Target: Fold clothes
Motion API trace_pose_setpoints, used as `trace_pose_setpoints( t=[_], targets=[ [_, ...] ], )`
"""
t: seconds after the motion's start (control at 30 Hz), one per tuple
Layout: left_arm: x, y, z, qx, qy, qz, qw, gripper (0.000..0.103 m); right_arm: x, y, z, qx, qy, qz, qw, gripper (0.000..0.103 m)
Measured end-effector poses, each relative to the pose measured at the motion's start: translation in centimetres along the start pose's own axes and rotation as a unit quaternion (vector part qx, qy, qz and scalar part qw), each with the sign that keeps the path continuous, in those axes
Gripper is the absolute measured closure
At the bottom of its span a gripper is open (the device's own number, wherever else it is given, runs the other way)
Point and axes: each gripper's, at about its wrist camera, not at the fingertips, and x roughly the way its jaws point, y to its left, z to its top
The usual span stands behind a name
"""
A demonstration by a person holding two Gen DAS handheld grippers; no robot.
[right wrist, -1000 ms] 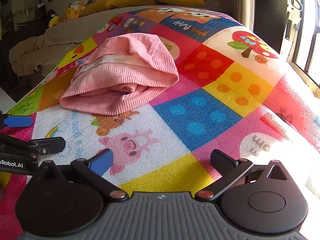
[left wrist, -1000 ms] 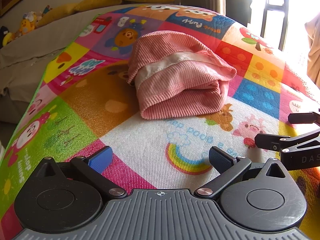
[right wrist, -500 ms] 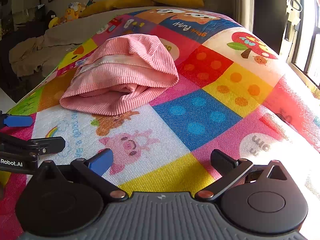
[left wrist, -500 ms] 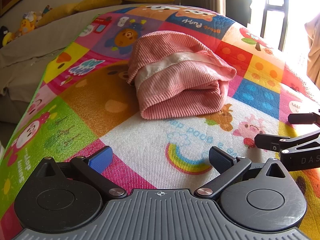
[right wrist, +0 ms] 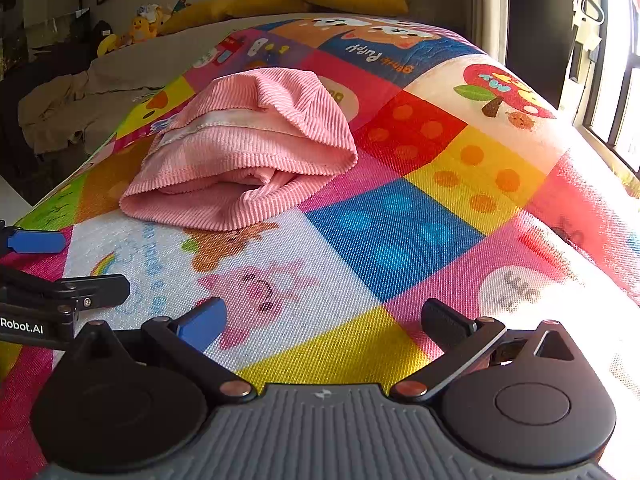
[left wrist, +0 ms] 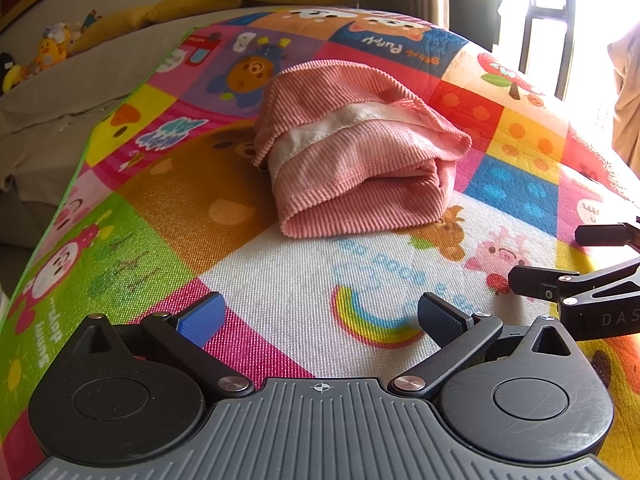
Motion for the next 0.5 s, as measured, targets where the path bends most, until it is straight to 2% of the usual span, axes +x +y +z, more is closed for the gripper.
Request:
trace_pose_setpoints(
  t=[0.33, 0.5],
  targets=[
    [0.22, 0.02, 0.59, 0.0, 0.023, -0.002, 0.9997, 0.0, 0.0, 0.09, -0.02, 0.0, 0.0, -0.001, 1.0, 0.0],
    [0.17, 0.03, 0.4, -0.001, 0.019, -0.001, 0.9998, 0.0, -0.01, 0.09, -0.02, 0.0, 0.0, -0.001, 1.0, 0.0]
  ],
)
